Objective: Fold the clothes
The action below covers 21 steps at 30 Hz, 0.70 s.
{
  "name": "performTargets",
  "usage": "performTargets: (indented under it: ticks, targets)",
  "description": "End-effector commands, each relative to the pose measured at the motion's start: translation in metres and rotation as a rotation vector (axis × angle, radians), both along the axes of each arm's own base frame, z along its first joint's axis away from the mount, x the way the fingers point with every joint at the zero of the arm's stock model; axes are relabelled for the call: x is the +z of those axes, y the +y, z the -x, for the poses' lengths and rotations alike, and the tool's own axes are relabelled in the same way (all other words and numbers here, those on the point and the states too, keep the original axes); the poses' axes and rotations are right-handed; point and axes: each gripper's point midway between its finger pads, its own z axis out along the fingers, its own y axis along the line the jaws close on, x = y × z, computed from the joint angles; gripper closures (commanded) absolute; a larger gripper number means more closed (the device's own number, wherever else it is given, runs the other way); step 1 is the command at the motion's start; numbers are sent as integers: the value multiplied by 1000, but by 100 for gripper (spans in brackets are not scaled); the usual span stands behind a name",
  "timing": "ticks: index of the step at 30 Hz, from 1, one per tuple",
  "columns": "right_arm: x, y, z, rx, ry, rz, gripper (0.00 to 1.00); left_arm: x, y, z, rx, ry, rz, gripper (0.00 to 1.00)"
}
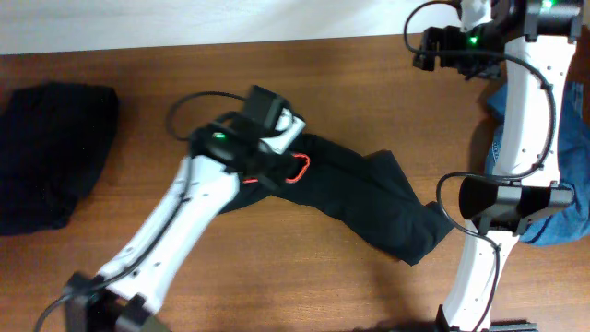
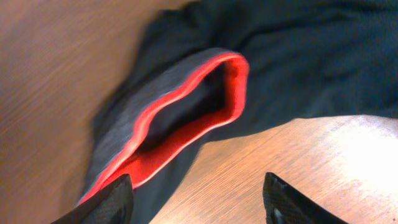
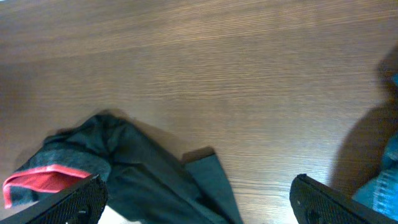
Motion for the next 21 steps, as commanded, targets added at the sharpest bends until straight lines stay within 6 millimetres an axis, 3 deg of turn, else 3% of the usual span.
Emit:
performTargets:
  ticks: [1, 9, 17, 21]
  targets:
    - [9, -17, 4, -48, -17, 27, 1, -13, -31, 9, -135, 8, -8, 33]
    - [9, -24, 4, -64, -16, 27, 1, -29, -78, -8, -196, -69, 40, 39]
    - [9, -24, 4, -63, -16, 27, 1, -47, -81, -18, -186, -70, 22, 41]
    - [9, -24, 4, -63, -16, 27, 1, -53, -77, -28, -92, -82, 10, 44]
